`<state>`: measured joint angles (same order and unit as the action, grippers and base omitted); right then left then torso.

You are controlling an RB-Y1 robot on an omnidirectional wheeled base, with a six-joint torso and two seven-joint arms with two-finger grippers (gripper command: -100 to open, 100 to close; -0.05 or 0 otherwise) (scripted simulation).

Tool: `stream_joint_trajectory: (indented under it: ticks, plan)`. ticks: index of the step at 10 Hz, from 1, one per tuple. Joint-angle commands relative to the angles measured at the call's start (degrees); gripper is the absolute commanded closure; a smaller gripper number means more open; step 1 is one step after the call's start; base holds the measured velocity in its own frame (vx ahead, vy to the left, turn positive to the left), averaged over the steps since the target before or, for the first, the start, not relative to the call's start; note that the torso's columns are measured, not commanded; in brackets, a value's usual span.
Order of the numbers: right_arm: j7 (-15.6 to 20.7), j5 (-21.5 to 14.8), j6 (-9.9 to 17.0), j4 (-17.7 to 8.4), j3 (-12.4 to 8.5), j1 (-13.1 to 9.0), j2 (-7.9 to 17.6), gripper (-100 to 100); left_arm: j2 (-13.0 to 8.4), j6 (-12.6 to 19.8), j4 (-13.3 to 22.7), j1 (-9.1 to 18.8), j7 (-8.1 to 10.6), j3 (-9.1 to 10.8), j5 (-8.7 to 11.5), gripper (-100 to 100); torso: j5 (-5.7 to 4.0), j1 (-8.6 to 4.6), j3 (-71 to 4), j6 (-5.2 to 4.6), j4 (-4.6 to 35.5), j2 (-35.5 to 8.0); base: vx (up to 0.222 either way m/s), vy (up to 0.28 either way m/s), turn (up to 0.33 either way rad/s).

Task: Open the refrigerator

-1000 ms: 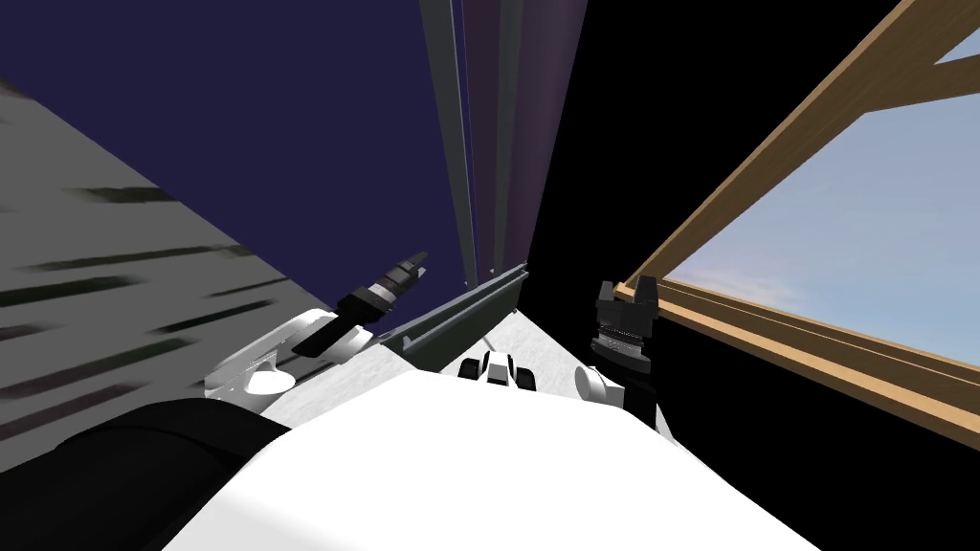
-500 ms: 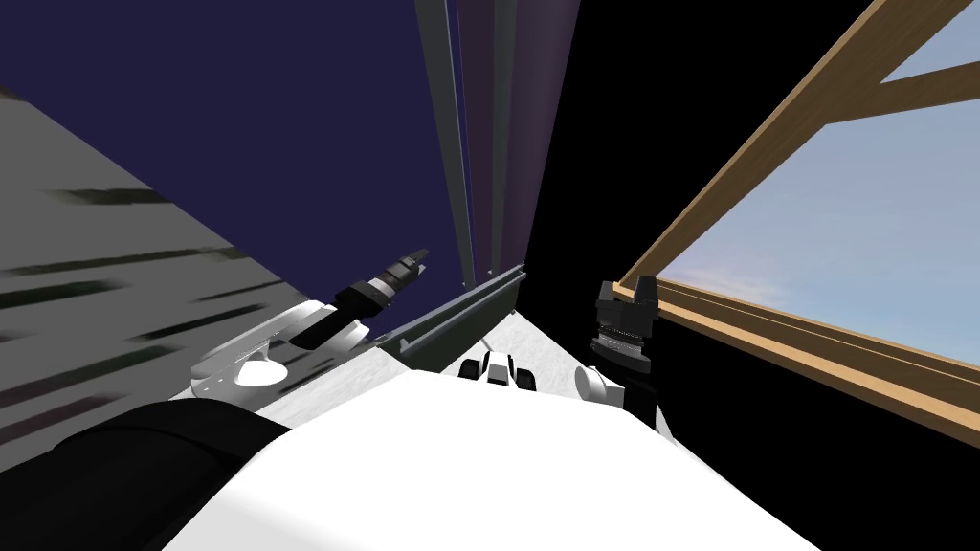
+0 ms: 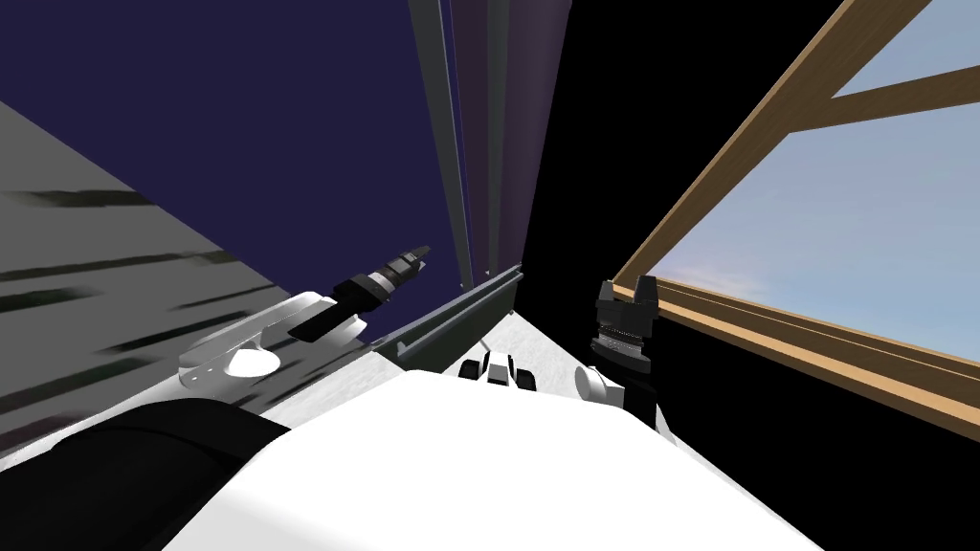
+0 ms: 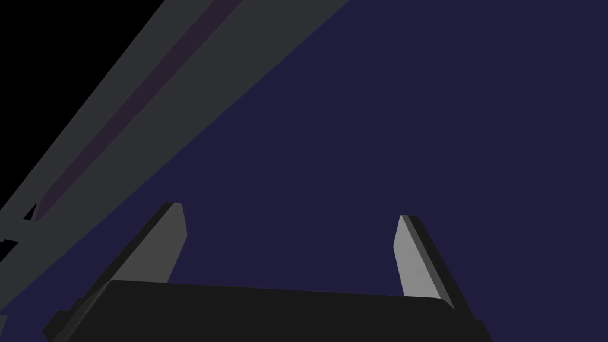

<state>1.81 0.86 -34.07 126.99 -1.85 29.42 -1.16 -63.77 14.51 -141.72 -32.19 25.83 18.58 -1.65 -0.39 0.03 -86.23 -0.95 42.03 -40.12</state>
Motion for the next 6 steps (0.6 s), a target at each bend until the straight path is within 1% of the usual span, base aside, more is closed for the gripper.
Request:
stream_joint_trajectory:
  ticks: [1, 2, 3, 4, 6]
  plan:
    - [0.0, 0.0, 0.0, 0.0, 0.0, 0.0, 0.0, 0, -1.06, 0.59, 0.16, 0.4, 0.32, 2.21, -0.28, -100, 0.04, -0.07, 0.01, 0.07, -0.08, 0.01, 0.018, -0.005, 0.013]
    - [0.0, 0.0, 0.0, 0.0, 0.0, 0.01, 0.0, 0, -2.88, 1.75, -0.39, 0.37, 1.14, 2.86, -0.22, -100, 0.06, 0.01, 0.03, 0.08, -0.08, -0.02, 0.033, 0.01, -0.07]
    - [0.0, 0.0, 0.0, 0.0, 0.0, 0.0, 0.0, 0, -2.88, 1.75, -0.39, 0.37, 1.14, 2.86, -0.22, -100, 0.16, 0.08, 0.07, 0.07, -0.17, -0.03, 0.03, 0.005, -0.027]
    - [0.0, 0.0, 0.0, 0.0, 0.0, 0.0, 0.0, 0, -4.59, 2.82, -1.03, 0.34, 1.89, 3.47, -0.17, -100, 0.14, 0.09, 0.0, 0.05, -0.16, 0.03, 0.01, 0.008, -0.045]
    - [0.0, 0.0, 0.0, 0.0, 0.0, 0.0, 0.0, 0, -7.64, 4.68, -2.6, 0.28, 3.2, 4.53, -0.08, -100, 0.2, 0.05, 0.18, 0.19, -0.18, -0.2, 0.02, -0.001, -0.114]
